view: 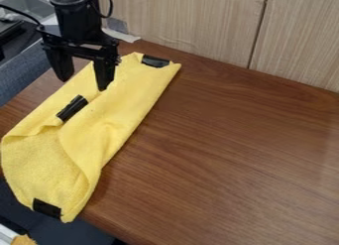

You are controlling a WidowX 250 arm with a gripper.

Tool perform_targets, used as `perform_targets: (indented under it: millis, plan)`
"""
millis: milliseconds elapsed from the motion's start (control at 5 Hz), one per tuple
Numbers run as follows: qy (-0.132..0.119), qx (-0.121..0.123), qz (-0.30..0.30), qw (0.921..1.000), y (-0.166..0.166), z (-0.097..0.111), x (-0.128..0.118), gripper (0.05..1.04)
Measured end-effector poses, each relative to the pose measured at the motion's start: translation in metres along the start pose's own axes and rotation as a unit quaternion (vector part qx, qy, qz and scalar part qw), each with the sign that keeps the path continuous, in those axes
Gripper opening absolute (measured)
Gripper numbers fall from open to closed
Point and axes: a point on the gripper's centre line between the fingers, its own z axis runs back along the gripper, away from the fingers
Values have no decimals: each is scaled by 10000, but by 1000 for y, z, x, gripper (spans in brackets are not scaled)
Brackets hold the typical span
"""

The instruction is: Fold from top to middle

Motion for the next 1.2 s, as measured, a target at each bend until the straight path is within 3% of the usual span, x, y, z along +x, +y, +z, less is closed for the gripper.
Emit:
perform_targets:
  millis: [200, 600, 800, 1200]
  plan:
    - [158, -32, 49, 9999, -1, -9, -1, 1001]
    - [246, -76, 1020, 9945, 5, -11, 53, 1001]
    - [172, -70, 1361, 9905, 8, -17, 79, 1001]
    - [-222, -80, 1844, 9826, -12, -36, 111, 1001]
